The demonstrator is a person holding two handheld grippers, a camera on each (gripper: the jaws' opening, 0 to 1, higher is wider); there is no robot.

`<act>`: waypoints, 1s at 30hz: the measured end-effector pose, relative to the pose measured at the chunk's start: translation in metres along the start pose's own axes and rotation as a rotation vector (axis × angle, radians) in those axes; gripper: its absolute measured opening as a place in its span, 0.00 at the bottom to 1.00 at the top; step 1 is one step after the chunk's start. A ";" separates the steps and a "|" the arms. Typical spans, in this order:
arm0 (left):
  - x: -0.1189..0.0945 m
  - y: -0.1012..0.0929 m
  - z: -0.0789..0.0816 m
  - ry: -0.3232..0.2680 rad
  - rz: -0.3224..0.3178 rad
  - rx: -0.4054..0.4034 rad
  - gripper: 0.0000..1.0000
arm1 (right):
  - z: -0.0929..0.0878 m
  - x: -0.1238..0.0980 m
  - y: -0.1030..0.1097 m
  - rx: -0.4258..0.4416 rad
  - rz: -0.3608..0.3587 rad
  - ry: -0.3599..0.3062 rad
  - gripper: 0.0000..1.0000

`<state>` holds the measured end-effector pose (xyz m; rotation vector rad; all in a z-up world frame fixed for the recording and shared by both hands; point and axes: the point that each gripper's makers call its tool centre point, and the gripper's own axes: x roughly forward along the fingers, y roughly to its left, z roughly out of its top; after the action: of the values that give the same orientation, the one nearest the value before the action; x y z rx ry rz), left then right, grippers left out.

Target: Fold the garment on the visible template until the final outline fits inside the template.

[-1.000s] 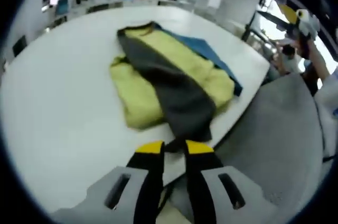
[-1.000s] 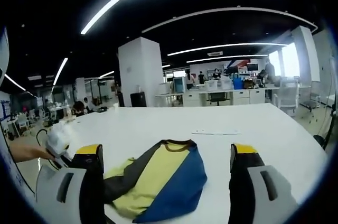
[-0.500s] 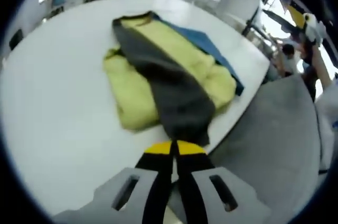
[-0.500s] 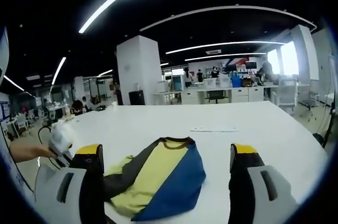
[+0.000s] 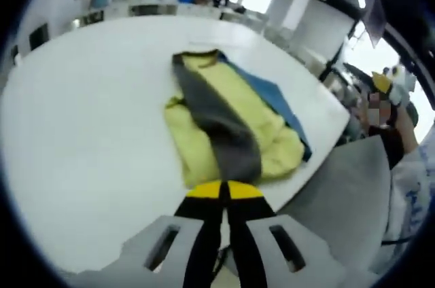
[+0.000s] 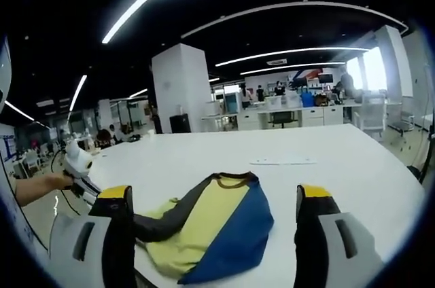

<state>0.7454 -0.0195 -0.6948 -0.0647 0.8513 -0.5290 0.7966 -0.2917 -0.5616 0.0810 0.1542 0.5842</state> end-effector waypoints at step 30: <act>-0.066 0.126 0.059 0.026 0.266 0.096 0.00 | -0.003 0.002 0.005 -0.001 0.024 0.033 0.98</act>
<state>0.8054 0.1122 -0.6424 0.1420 0.8433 -0.3208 0.7952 -0.2862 -0.5638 0.0723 0.1856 0.6102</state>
